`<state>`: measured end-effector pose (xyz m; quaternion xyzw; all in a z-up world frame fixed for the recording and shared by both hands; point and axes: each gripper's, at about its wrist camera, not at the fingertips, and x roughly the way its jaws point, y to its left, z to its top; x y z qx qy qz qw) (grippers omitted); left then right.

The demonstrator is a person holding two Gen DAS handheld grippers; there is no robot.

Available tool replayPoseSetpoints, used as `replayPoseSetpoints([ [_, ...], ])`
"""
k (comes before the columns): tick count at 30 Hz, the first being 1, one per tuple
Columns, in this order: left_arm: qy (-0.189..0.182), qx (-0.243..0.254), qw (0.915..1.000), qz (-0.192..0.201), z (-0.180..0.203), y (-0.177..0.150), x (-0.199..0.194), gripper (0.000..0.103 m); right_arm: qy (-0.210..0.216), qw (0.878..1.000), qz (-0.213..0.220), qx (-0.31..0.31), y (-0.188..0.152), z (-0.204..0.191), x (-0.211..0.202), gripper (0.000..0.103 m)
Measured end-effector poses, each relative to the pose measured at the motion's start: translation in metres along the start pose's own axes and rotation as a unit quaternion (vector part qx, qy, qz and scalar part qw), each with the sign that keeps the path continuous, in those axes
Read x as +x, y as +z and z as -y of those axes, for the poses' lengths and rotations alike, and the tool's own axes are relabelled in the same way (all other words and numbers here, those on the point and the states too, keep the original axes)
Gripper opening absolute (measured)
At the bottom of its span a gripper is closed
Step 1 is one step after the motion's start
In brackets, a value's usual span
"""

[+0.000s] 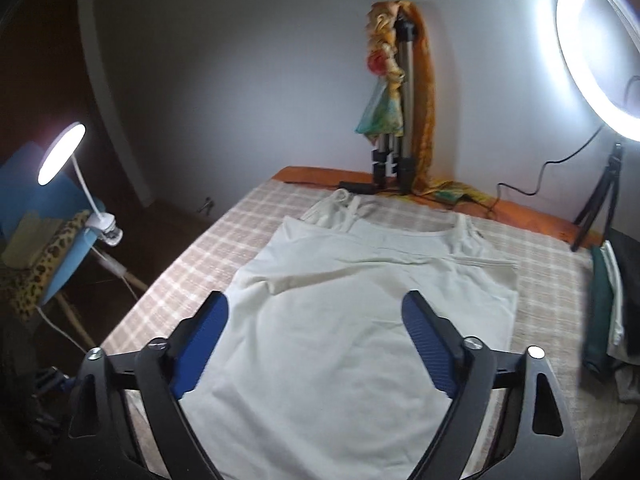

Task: Fold small clothes
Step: 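Move the left tool to the tank top's side edge while the right tool reaches the straps, then close the left gripper on the side edge while the right gripper pinches the strap end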

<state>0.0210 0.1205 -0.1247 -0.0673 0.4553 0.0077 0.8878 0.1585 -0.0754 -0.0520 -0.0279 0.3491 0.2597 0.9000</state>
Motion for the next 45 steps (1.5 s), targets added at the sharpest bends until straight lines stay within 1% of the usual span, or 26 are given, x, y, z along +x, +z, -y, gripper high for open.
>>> replayPoseSetpoints([
  [3, 0.003, 0.003, 0.9998, -0.019, -0.003, 0.001, 0.015, 0.048, 0.028, 0.999, -0.025, 0.012, 0.013, -0.006, 0.029, 0.078],
  [4, 0.001, 0.003, 0.9997, -0.023, -0.005, 0.001, 0.019, 0.046, 0.036, 0.999, -0.034, 0.017, 0.017, -0.008, 0.039, 0.076],
  [5, -0.002, 0.002, 0.9996, -0.028, -0.006, 0.002, 0.024, 0.046, 0.046, 0.998, -0.043, 0.022, 0.020, -0.009, 0.049, 0.069],
  [6, -0.007, 0.002, 0.9994, -0.032, -0.007, 0.003, 0.027, 0.045, 0.054, 0.997, -0.054, 0.028, 0.023, -0.011, 0.059, 0.063],
  [8, -0.018, 0.000, 0.9990, -0.041, -0.008, 0.005, 0.034, 0.045, 0.067, 0.994, -0.074, 0.043, 0.029, -0.012, 0.082, 0.062],
  [10, -0.025, 0.001, 0.9986, -0.046, -0.008, 0.005, 0.039, 0.045, 0.073, 0.992, -0.089, 0.060, 0.033, -0.012, 0.100, 0.062],
  [11, -0.026, 0.001, 0.9985, -0.049, -0.008, 0.005, 0.041, 0.045, 0.077, 0.990, -0.097, 0.072, 0.036, -0.011, 0.111, 0.059],
  [12, -0.028, 0.001, 0.9982, -0.052, -0.010, 0.005, 0.044, 0.045, 0.080, 0.988, -0.104, 0.083, 0.039, -0.012, 0.120, 0.052],
  [14, -0.031, -0.002, 0.9980, -0.056, -0.013, 0.005, 0.046, 0.044, 0.083, 0.984, -0.120, 0.103, 0.045, -0.011, 0.141, 0.044],
  [16, -0.040, -0.011, 0.9974, -0.059, -0.018, 0.005, 0.049, 0.041, 0.080, 0.982, -0.131, 0.111, 0.050, -0.014, 0.158, 0.044],
  [23, -0.066, -0.022, 0.9962, -0.053, -0.027, 0.007, 0.049, 0.036, 0.041, 0.983, -0.159, 0.087, 0.065, -0.035, 0.212, 0.044],
  [26, -0.080, -0.023, 0.9952, -0.053, -0.026, 0.009, 0.050, 0.029, 0.019, 0.982, -0.169, 0.084, 0.067, -0.035, 0.227, 0.044],
  [28, -0.090, -0.024, 0.9942, -0.054, -0.026, 0.010, 0.051, 0.020, 0.008, 0.981, -0.174, 0.081, 0.070, -0.035, 0.236, 0.044],
  [33, -0.112, -0.028, 0.9919, -0.054, -0.026, 0.015, 0.054, 0.009, -0.017, 0.980, -0.184, 0.072, 0.076, -0.034, 0.252, 0.044],
  [40, -0.132, -0.026, 0.9902, -0.036, -0.019, 0.017, 0.041, 0.007, -0.046, 0.975, -0.213, 0.040, 0.078, -0.042, 0.277, 0.044],
  [42, -0.135, -0.023, 0.9900, -0.033, -0.017, 0.018, 0.039, 0.006, -0.054, 0.976, -0.212, 0.023, 0.079, -0.047, 0.279, 0.044],
  [43, -0.136, -0.021, 0.9900, -0.031, -0.016, 0.018, 0.038, 0.006, -0.060, 0.975, -0.213, 0.012, 0.079, -0.050, 0.281, 0.043],
  [44, -0.136, -0.021, 0.9900, -0.031, -0.015, 0.018, 0.037, 0.006, -0.066, 0.975, -0.214, 0.004, 0.079, -0.052, 0.283, 0.034],
  [45, -0.136, -0.021, 0.9899, -0.031, -0.014, 0.018, 0.037, 0.006, -0.077, 0.974, -0.214, -0.008, 0.080, -0.055, 0.283, 0.021],
])
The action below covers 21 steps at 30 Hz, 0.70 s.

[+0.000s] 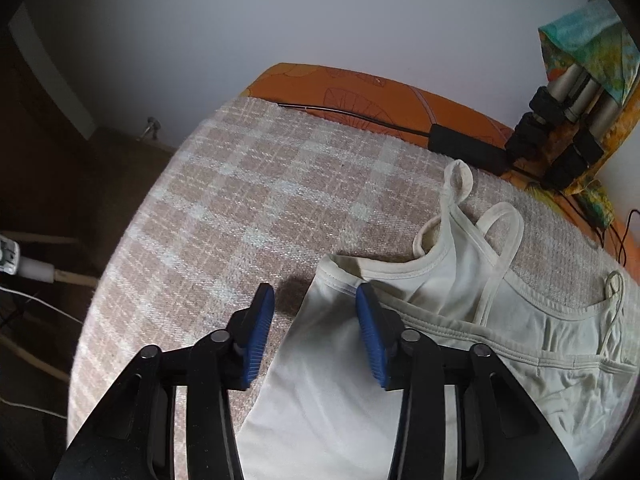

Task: Fold small clothes
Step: 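Close the left gripper on the side edge while the right gripper pinches the strap end, then fold the gripped side edge over toward the tank top's middle, then open both grippers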

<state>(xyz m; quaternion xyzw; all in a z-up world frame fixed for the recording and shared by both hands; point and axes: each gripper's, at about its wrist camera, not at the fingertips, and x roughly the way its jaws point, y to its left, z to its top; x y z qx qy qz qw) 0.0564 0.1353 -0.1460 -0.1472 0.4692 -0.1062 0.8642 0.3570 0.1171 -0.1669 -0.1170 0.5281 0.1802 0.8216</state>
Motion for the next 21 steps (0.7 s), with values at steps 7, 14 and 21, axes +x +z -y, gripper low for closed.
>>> replayPoseSetpoints([
  [7, 0.003, 0.020, 0.9997, 0.010, 0.010, -0.001, -0.005, 0.005, 0.025, 0.999, 0.011, 0.025, 0.002, 0.022, -0.002, 0.004],
  [14, -0.008, 0.065, 0.9977, 0.020, 0.044, 0.000, -0.008, 0.005, 0.069, 0.995, 0.047, 0.056, -0.005, 0.056, -0.035, 0.004],
  [21, -0.025, 0.112, 0.9934, 0.005, 0.085, 0.000, 0.008, 0.005, 0.061, 0.993, 0.076, 0.062, -0.017, 0.088, -0.070, 0.004],
])
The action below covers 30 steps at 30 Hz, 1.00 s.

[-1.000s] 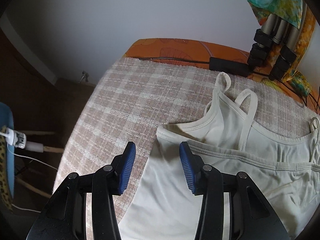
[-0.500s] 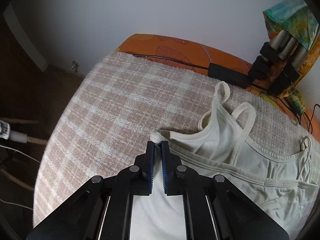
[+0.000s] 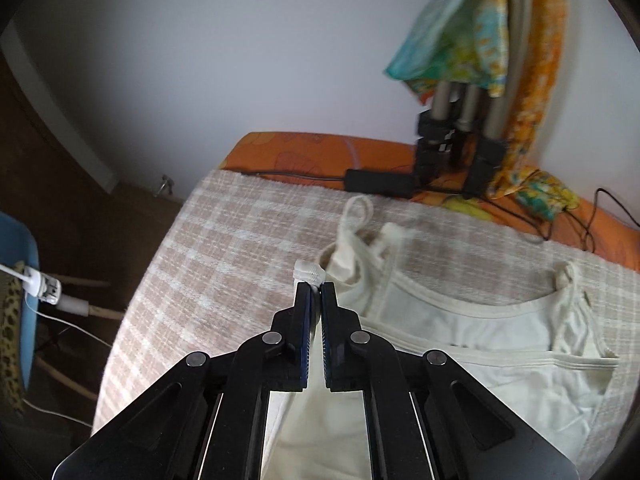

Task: Fold small clothes
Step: 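Fold the gripped side edge over toward the tank top's middle, then open both grippers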

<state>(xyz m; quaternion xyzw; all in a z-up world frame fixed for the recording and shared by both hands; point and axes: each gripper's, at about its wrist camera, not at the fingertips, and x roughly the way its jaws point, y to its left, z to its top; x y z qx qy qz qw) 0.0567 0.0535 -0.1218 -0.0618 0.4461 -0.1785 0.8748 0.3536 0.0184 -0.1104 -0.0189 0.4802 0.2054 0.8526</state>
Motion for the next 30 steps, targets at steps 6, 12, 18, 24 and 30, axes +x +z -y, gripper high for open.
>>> replayPoseSetpoints([
  [6, 0.003, 0.030, 0.9992, -0.027, 0.022, -0.002, 0.023, 0.005, -0.020, 1.000, 0.000, 0.017, -0.010, 0.030, 0.009, 0.004],
  [12, -0.008, 0.029, 0.9981, -0.054, 0.028, -0.004, 0.039, 0.015, -0.031, 0.999, -0.015, 0.028, -0.023, 0.050, 0.027, 0.004],
  [18, 0.002, 0.054, 0.9972, -0.052, 0.043, -0.007, 0.039, 0.031, -0.019, 0.999, -0.038, 0.020, -0.025, 0.053, 0.034, 0.011],
  [24, 0.022, 0.061, 0.9975, -0.029, 0.045, -0.012, 0.020, 0.031, -0.011, 1.000, -0.016, 0.025, -0.028, 0.067, 0.001, 0.018],
  [30, 0.055, 0.071, 0.9959, 0.006, 0.054, -0.022, -0.002, 0.031, -0.002, 0.999, 0.017, 0.038, -0.042, 0.090, -0.055, 0.018],
])
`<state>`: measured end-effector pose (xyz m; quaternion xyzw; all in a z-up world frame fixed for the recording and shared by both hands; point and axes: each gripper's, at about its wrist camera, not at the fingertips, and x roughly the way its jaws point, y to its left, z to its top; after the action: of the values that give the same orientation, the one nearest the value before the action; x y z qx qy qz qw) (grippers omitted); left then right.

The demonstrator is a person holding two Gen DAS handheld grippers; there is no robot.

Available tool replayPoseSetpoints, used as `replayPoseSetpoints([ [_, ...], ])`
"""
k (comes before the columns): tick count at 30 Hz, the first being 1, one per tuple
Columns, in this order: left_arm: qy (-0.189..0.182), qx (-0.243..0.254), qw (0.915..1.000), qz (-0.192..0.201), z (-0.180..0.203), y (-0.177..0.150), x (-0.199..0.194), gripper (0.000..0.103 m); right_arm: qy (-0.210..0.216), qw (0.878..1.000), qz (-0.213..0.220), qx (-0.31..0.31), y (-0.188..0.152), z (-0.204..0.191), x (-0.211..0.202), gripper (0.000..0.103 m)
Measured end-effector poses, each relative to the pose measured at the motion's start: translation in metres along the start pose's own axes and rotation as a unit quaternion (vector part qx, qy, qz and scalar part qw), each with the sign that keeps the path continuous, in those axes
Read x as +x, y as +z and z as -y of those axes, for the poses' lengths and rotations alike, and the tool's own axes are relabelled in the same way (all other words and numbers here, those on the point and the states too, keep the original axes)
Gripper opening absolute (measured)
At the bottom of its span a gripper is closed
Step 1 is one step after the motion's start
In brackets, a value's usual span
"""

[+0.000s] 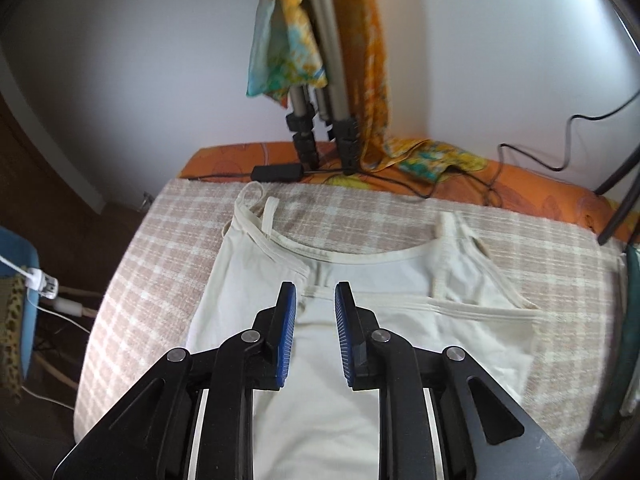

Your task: Fold small clothes

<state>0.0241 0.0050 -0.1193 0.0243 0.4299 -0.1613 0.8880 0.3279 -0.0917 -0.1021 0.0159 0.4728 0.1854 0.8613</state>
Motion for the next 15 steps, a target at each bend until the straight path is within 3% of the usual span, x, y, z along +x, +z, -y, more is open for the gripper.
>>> replayPoseSetpoints([
  [15, 0.021, 0.041, 0.9981, 0.042, 0.050, -0.015, -0.017, 0.031, -0.004, 0.997, 0.072, 0.035, -0.058, 0.087, -0.165, 0.018],
])
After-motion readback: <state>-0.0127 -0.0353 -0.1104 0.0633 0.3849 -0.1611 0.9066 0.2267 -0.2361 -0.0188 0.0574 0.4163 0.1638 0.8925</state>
